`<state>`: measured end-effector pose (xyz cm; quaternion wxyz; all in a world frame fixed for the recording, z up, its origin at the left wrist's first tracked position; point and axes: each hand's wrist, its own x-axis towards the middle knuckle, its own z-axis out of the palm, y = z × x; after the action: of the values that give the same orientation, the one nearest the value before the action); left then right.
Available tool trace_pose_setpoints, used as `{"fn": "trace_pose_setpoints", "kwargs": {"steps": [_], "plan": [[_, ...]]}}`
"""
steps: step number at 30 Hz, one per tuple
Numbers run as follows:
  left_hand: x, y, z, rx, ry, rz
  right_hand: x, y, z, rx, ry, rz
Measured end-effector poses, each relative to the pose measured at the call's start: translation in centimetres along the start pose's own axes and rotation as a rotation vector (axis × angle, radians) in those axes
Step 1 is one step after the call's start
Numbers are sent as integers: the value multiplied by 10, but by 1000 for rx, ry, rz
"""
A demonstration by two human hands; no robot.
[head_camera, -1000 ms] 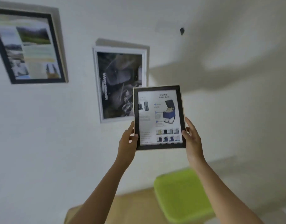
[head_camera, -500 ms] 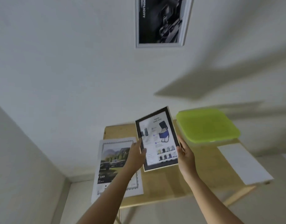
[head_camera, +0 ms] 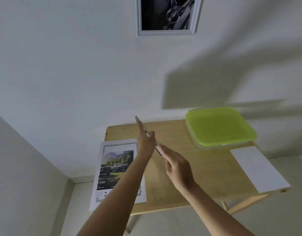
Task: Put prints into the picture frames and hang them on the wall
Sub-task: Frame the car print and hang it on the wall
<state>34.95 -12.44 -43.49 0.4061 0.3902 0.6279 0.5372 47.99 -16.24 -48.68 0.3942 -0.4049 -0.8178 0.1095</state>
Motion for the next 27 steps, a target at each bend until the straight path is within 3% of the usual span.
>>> {"fn": "trace_pose_setpoints", "kwargs": {"steps": [3,6,10,16,23,27], "plan": [[18,-15,-8,-27,10,-14,6,4,2,90,-130,-29],[30,-32,-21,-92,38,-32,5,16,6,281,-260,65],[34,-44,-28,-249,37,-77,8,57,15,261,-204,221],[38,-69,-28,-286,30,-165,16,89,17,226,-6,246],[31,-92,-26,-286,-38,-227,10,127,27,264,-192,613],[27,-99,-24,-378,-37,-270,7,130,27,531,-267,785]]}}
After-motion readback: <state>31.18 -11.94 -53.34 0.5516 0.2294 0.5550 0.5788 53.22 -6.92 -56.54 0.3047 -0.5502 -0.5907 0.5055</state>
